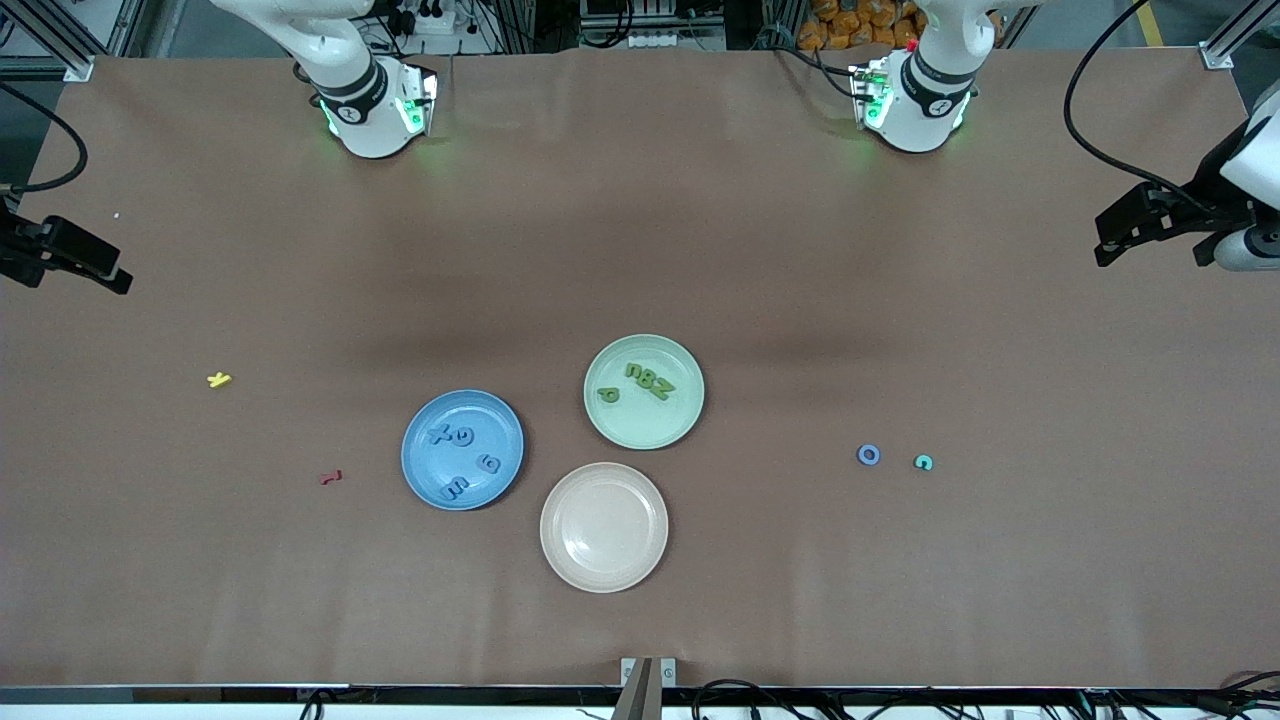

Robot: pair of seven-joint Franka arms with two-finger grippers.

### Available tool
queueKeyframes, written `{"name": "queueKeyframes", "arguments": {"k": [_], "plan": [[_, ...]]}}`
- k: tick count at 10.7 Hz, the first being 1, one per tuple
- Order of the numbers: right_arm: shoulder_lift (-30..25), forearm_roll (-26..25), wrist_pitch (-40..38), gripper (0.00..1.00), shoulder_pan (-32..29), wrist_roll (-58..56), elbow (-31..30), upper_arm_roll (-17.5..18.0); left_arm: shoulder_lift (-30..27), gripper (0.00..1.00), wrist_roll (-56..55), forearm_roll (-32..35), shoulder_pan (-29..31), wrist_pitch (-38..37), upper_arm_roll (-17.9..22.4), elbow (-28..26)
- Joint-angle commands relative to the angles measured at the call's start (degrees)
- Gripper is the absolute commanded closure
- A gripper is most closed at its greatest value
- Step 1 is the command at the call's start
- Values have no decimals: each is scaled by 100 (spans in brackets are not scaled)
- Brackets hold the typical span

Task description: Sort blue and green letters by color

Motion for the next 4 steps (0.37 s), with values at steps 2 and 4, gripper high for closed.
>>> {"name": "queueKeyframes", "arguments": {"k": [2, 4], "plan": [[19, 29, -32, 0, -15, -30, 26, 28, -42, 0, 102, -134, 18, 22, 0, -8], [19, 20, -6, 0, 29, -30, 18, 37, -42, 0, 111, -152, 26, 22, -26, 10]]}}
